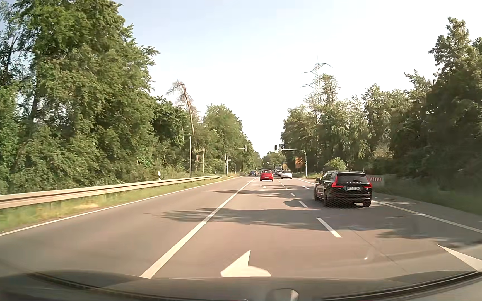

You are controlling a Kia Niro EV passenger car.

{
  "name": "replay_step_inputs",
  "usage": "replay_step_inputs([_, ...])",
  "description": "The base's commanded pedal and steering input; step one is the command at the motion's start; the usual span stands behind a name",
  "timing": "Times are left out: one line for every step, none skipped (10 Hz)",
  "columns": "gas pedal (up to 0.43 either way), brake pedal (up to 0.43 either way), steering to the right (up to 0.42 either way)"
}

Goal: Follow the waypoints while adhering to traffic rules and regulations

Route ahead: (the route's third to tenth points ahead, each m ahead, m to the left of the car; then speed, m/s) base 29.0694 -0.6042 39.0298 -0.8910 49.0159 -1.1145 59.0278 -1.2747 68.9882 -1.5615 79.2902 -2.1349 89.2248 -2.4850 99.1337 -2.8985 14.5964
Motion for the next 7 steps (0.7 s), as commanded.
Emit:
replay_step_inputs([0.098, 0.024, 0.006])
replay_step_inputs([0.098, 0.024, 0.006])
replay_step_inputs([0.098, 0.024, 0.005])
replay_step_inputs([0.098, 0.024, 0.005])
replay_step_inputs([0.098, 0.024, 0.005])
replay_step_inputs([0.098, 0.024, 0.005])
replay_step_inputs([0.098, 0.024, 0.005])
